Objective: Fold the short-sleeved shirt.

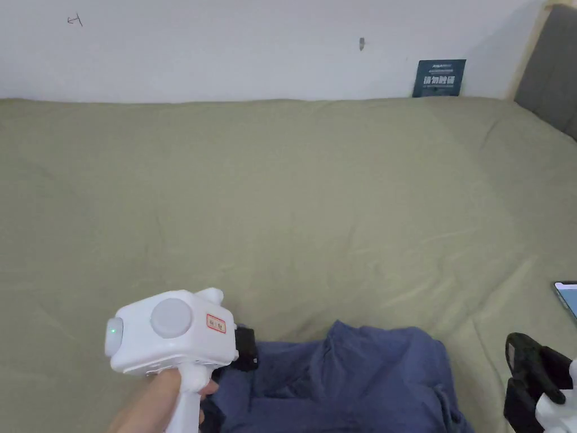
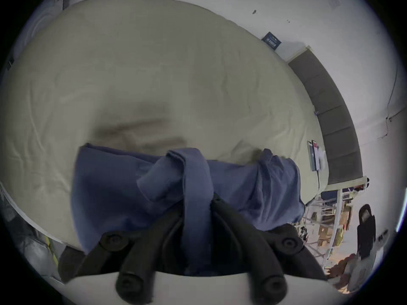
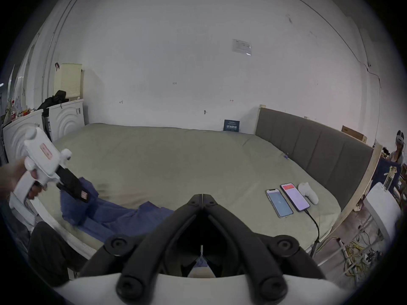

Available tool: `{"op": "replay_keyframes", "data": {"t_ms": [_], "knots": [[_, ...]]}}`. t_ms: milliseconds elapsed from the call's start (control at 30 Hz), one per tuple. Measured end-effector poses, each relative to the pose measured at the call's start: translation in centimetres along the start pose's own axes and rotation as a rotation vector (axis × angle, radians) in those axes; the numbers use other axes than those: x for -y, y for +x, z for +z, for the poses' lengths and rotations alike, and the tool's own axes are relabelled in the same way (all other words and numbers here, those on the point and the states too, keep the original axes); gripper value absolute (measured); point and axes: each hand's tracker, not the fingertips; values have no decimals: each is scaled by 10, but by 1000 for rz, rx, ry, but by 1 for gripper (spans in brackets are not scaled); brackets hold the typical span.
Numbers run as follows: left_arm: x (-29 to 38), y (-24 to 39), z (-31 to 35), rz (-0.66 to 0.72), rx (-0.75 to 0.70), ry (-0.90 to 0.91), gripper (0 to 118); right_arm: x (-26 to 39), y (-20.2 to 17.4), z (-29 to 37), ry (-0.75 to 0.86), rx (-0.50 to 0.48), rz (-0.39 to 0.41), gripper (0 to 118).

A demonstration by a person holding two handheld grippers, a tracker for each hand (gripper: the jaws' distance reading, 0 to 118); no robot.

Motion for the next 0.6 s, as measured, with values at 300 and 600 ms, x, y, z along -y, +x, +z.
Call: {"op": "replay_keyframes", "data": {"t_ms": [300, 600], "knots": [[12, -11, 45, -56, 149, 109, 99, 4, -4, -5, -34, -12, 6, 0], [17, -47, 35, -62, 149, 70, 0, 8, -12, -8, -46, -44, 7, 0]]}}
